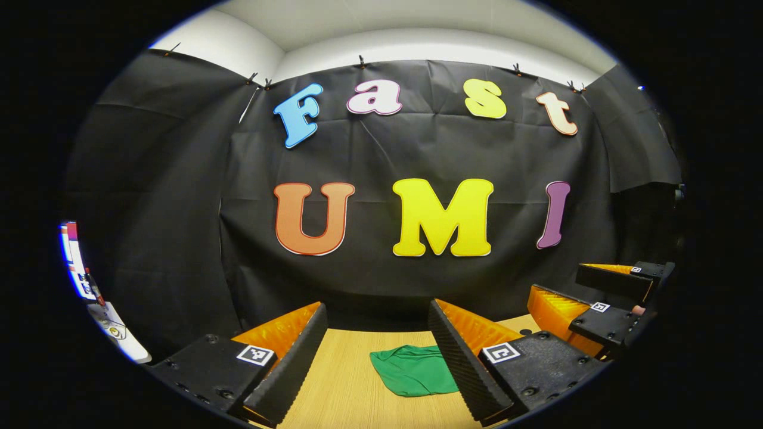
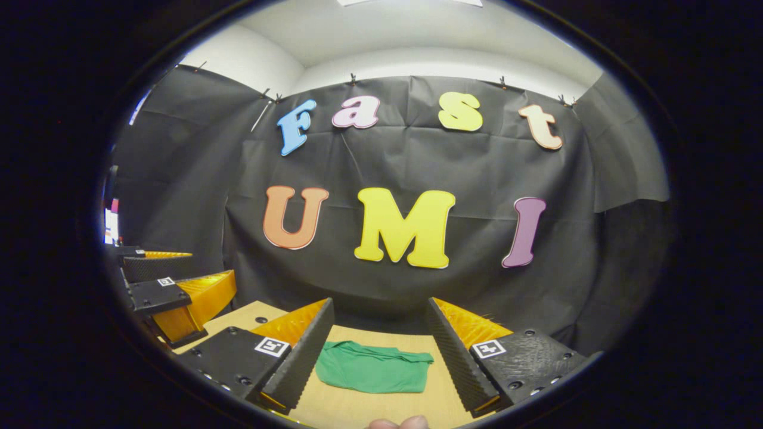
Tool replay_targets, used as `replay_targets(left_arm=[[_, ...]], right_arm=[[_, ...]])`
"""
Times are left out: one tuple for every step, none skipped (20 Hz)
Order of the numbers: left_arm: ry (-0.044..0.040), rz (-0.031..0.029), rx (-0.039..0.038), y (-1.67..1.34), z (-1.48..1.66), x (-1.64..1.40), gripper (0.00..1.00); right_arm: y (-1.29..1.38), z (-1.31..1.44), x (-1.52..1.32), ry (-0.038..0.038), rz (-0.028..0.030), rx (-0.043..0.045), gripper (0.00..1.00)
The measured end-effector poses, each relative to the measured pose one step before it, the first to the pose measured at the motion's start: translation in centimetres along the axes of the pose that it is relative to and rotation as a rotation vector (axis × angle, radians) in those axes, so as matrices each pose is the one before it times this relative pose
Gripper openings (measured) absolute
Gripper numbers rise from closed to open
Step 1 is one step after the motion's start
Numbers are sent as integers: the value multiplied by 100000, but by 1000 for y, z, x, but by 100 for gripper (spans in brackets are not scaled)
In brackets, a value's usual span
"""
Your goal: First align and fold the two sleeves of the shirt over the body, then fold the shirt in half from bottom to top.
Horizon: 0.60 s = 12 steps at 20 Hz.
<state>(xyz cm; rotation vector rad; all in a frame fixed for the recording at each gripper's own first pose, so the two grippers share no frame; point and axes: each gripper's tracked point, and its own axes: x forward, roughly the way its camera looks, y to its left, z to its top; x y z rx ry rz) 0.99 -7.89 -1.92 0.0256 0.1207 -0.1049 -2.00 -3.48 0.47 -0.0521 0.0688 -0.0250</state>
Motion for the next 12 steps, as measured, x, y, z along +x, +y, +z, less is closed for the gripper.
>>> replay_targets(left_arm=[[-292,-29,-88,-96,142,43,100],[-219,-62,37,-11,91,37,100],[-276,-136,95,-53,24,19,100],[19,-326,100,-86,58,5,100],[112,-117,78,18,-55,-101,100],[56,57,-3,93,3,-42,100],[-8,116,-32,118,47,-12,100],[140,214,-4,117,5,38,100],[177,184,-77,91,-118,18,100],[259,241,-149,79,-91,102,100],[71,26,-208,32,-36,51,100],[100,39,-59,65,1,27,100]], right_arm=[[148,176,-12,-533,231,-189,97],[82,130,23,-320,249,-136,95],[175,-25,117,17,287,164,95],[152,-4,-19,91,285,120,97],[14,-121,57,291,117,50,97],[85,-56,-10,270,160,231,97],[27,-100,7,290,-1,320,97],[-50,9,15,39,-99,466,97],[-1,-35,56,162,-117,502,97],[-1,-41,-23,176,-141,336,97],[-53,-79,14,277,-205,265,97],[-56,-58,32,41,-136,315,95]])
